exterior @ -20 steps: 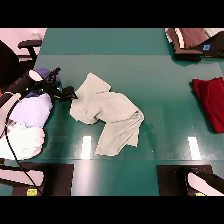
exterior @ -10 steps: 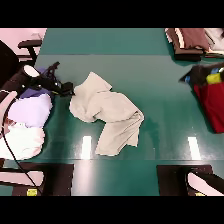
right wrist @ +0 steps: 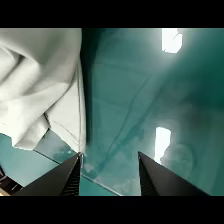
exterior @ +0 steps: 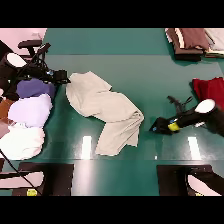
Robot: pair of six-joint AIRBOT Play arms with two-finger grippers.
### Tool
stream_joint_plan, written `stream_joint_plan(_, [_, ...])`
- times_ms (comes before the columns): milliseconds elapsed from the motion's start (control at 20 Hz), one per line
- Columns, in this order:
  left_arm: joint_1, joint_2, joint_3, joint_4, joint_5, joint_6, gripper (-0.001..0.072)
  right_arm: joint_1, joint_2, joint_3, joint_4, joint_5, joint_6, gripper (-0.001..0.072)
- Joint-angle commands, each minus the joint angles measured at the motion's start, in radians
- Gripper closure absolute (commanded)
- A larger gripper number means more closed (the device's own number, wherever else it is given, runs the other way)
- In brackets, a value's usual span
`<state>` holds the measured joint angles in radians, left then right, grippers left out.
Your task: Fold the shirts.
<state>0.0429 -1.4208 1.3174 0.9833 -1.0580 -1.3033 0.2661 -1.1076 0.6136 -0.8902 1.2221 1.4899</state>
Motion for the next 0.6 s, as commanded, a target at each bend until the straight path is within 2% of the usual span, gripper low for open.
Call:
stream_joint_plan(0, [0.000, 0.006, 0.004, 0.000, -0.010, 0.002, 0.0686, 0.153, -0.071, -0.072, 0.110, -0.135, 0.001, 0.0304])
stream_joint_plan(100, [0.000, 0.007, 0.004, 0.001, -0.016, 0.002, 0.0687, 0.221, -0.137, -0.025, 0.110, -0.164, 0.001, 0.0306])
stream_joint_plan(200, [0.000, 0.013, 0.004, 0.001, -0.016, 0.002, 0.0687, 0.262, -0.192, 0.027, 0.109, -0.169, 0.001, 0.0397])
stream_joint_plan(300, [0.000, 0.030, 0.004, 0.002, -0.012, 0.003, 0.0687, 0.275, -0.225, 0.068, 0.100, -0.171, 0.002, 0.0428])
stream_joint_plan(350, [0.000, 0.041, 0.005, 0.002, -0.008, 0.002, 0.0687, 0.274, -0.232, 0.081, 0.100, -0.169, 0.002, 0.0511])
stream_joint_plan(400, [0.001, 0.054, 0.008, 0.006, -0.005, 0.003, 0.0687, 0.269, -0.229, 0.091, 0.088, -0.166, 0.002, 0.0666])
stream_joint_plan(450, [0.001, 0.068, 0.015, 0.009, -0.006, 0.003, 0.0687, 0.261, -0.213, 0.099, 0.056, -0.164, 0.005, 0.0690])
stream_joint_plan(550, [0.002, 0.107, 0.044, 0.011, -0.008, 0.003, 0.0687, 0.224, -0.142, 0.118, -0.042, -0.151, 0.048, 0.0690])
